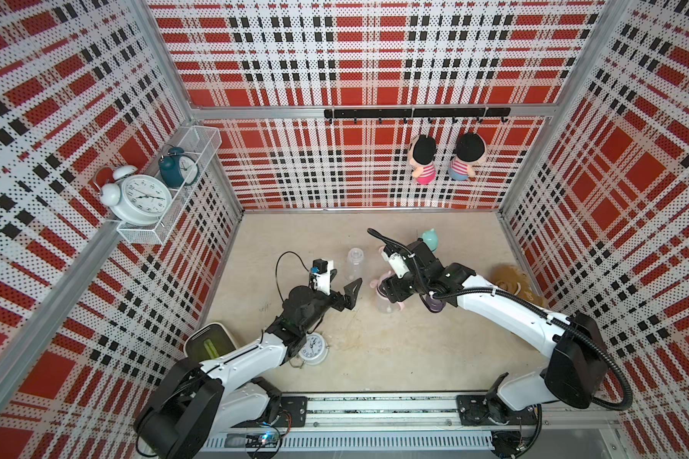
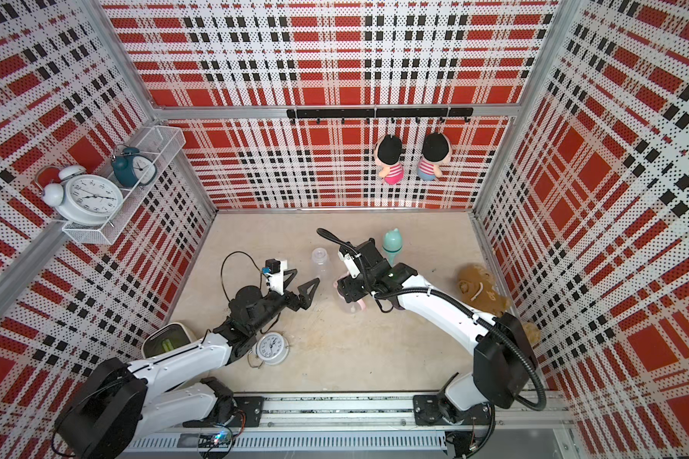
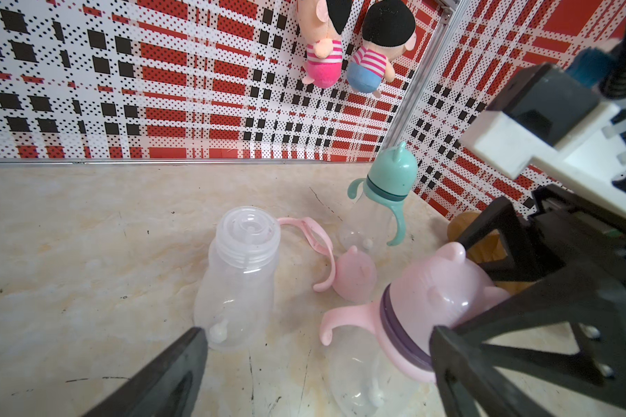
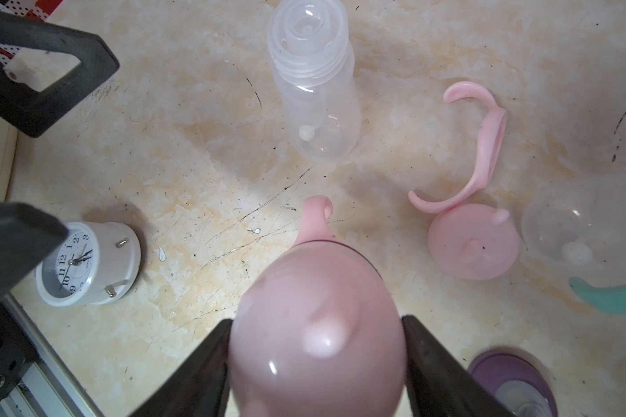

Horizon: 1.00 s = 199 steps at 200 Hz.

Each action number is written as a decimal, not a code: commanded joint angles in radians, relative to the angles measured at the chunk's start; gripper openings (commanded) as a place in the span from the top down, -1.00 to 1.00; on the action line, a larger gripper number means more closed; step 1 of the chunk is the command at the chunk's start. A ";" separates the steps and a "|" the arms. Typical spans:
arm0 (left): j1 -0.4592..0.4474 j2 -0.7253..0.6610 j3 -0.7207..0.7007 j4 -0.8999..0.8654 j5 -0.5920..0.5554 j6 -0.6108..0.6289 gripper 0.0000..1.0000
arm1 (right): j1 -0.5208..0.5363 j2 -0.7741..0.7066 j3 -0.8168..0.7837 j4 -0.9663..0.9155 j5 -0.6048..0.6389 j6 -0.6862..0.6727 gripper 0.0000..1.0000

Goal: Assemble the baby bottles
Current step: Close the lid on the baby bottle.

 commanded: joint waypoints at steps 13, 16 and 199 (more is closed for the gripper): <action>0.007 0.005 0.007 0.007 -0.003 0.001 -0.97 | 0.011 0.023 -0.003 -0.025 0.030 -0.022 -0.46; 0.007 0.005 0.007 0.007 -0.004 0.001 -0.96 | 0.011 0.024 -0.002 -0.028 0.032 -0.022 -0.46; 0.006 -0.002 -0.006 0.009 -0.019 0.009 -0.97 | 0.031 0.194 0.187 -0.332 0.160 -0.008 -0.46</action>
